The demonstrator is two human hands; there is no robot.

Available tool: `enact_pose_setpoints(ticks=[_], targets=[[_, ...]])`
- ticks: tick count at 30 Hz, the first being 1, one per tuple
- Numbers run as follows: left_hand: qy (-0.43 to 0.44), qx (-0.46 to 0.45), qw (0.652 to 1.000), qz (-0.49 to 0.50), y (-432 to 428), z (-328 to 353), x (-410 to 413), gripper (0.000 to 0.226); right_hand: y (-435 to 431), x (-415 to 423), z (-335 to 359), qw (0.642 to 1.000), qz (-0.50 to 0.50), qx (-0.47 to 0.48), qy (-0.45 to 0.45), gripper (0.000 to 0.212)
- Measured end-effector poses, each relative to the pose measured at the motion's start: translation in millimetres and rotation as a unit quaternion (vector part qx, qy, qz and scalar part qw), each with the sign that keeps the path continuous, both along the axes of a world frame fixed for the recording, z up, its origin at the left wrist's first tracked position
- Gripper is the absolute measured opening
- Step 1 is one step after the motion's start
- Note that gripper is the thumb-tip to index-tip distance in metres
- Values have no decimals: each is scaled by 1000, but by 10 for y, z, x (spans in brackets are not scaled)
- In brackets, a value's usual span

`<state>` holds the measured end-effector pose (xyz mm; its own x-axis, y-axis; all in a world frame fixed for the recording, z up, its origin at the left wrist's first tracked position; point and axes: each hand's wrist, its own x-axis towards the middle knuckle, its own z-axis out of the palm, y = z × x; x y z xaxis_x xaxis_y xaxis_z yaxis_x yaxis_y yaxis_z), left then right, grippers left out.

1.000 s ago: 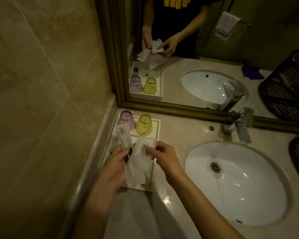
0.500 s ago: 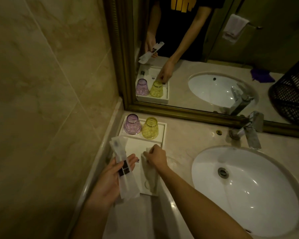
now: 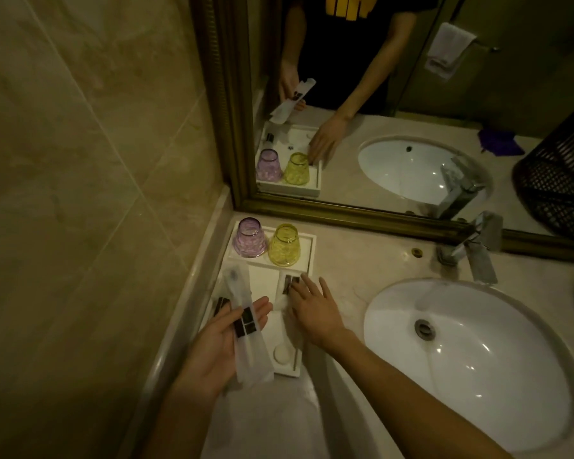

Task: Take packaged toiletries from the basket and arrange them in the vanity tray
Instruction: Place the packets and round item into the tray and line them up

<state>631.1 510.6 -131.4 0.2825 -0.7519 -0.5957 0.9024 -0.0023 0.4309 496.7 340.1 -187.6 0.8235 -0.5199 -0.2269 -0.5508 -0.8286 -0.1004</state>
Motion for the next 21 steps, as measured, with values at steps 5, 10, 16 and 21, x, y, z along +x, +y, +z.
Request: enact_pose_setpoints(ticks=[5, 10, 16, 21], targets=[[-13, 5, 1000, 9, -32, -11, -37, 41, 187, 160, 394, 932, -181, 172, -263, 18], [-74, 27, 997, 14, -69, -39, -34, 41, 711, 113, 622, 854, -217, 428, -202, 46], [-79, 53, 995, 35, -24, -126, -9, 34, 760, 25, 483, 841, -262, 361, -307, 25], [-84, 60, 992, 66, 100, -149, 8, 34, 623, 68, 258, 860, -308, 271, -302, 23]])
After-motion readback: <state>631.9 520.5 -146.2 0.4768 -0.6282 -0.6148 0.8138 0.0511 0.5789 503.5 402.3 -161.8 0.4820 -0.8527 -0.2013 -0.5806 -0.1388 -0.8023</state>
